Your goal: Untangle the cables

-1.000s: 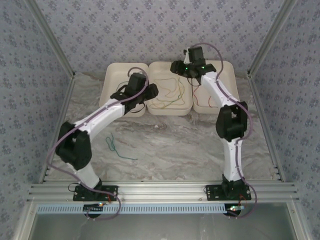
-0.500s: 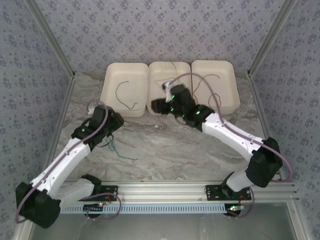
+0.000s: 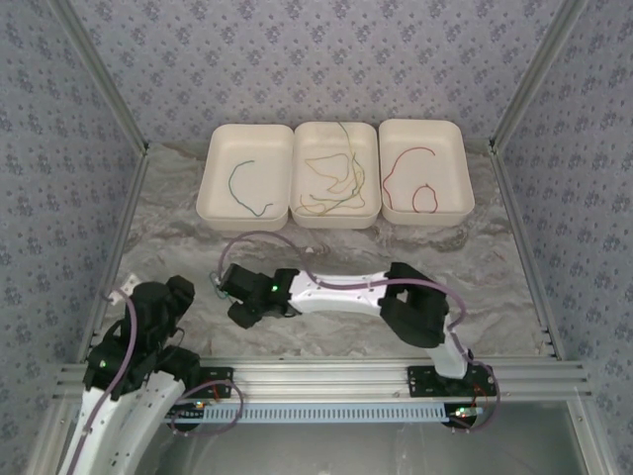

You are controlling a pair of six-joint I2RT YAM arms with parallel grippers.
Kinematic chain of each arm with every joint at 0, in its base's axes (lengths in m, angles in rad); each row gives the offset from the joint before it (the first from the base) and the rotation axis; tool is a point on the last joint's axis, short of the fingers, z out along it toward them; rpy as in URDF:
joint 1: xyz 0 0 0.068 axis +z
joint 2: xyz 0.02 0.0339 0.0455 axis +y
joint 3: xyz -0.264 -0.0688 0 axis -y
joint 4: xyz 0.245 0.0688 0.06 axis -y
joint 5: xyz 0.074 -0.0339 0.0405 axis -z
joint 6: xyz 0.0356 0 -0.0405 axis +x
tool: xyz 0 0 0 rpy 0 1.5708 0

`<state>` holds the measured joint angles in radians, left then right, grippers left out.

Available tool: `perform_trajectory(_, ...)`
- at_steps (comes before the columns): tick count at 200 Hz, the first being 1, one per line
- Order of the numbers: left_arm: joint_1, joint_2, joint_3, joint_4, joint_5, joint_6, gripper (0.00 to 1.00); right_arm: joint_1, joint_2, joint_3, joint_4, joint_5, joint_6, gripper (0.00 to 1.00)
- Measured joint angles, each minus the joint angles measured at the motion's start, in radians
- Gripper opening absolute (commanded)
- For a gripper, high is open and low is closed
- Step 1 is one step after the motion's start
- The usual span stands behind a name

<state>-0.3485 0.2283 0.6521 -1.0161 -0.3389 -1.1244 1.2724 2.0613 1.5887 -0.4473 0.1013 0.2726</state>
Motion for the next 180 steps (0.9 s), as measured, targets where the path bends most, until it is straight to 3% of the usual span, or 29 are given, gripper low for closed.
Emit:
perform_trajectory(36, 0.000, -0.056, 0.052, -0.099, -0.044, -0.022, 0.50, 0.000, 0.119, 0.153, -0.109, 0.048, -0.024, 0.54)
perform_trajectory(97, 0.000, -0.056, 0.059, -0.130, -0.051, -0.026, 0.49, 0.009, 0.234, 0.278, -0.252, 0.068, -0.057, 0.53)
perform_trajectory(127, 0.000, -0.056, 0.059, -0.130, -0.047, -0.029, 0.49, 0.008, 0.277, 0.328, -0.298, 0.064, -0.062, 0.48)
perform_trajectory(180, 0.000, -0.057, 0.053, -0.130, -0.039, -0.029, 0.49, 0.014, 0.318, 0.401, -0.371, 0.062, -0.084, 0.26)
